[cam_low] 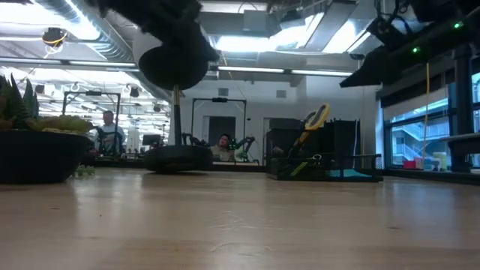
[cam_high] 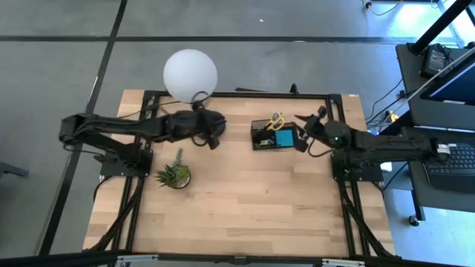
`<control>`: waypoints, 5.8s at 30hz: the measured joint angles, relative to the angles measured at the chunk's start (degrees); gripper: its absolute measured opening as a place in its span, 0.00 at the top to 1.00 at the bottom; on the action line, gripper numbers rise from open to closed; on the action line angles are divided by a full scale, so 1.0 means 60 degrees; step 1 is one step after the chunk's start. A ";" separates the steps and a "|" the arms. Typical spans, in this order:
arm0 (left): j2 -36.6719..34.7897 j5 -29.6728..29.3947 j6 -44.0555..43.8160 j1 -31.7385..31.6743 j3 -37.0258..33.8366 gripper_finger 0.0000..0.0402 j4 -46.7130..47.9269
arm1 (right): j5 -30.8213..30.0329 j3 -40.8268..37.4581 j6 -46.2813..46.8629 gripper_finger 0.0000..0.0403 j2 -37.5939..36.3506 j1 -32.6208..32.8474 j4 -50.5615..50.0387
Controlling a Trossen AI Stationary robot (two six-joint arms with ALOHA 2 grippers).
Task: Pick and place office supplies into organizer
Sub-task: Return to Home Position
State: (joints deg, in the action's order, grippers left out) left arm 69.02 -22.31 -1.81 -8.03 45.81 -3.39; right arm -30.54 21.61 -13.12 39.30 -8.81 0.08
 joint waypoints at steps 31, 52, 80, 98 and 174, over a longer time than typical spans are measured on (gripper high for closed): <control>-0.0348 -0.0034 -0.0869 0.0995 -0.0865 0.85 0.0644 | 0.0028 0.0000 0.0607 0.68 -0.1363 -0.0046 -0.0661; -0.2110 -0.1634 -0.3326 0.2320 -0.0861 0.85 0.4410 | 0.0006 -0.1439 0.0916 0.68 -0.2888 -0.0064 -0.0898; -0.5976 -0.1745 -0.1473 -0.0608 -0.4610 0.85 0.2049 | 0.0017 -0.1486 0.0612 0.68 -0.3157 -0.0068 -0.0984; -0.7770 0.0521 -0.0812 -0.3475 -0.6574 0.85 0.0054 | -0.1593 -0.1486 0.0144 0.68 -0.3990 -0.0068 -0.2050; -1.0001 0.0616 0.0434 -0.3709 -0.7560 0.85 -0.0111 | -0.0220 -0.3523 0.0858 0.68 -0.6446 -0.0068 0.0738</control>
State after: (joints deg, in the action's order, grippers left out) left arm 9.02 -18.61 0.80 -30.28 0.45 -4.05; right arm -31.86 0.47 -7.97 0.62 -9.21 4.51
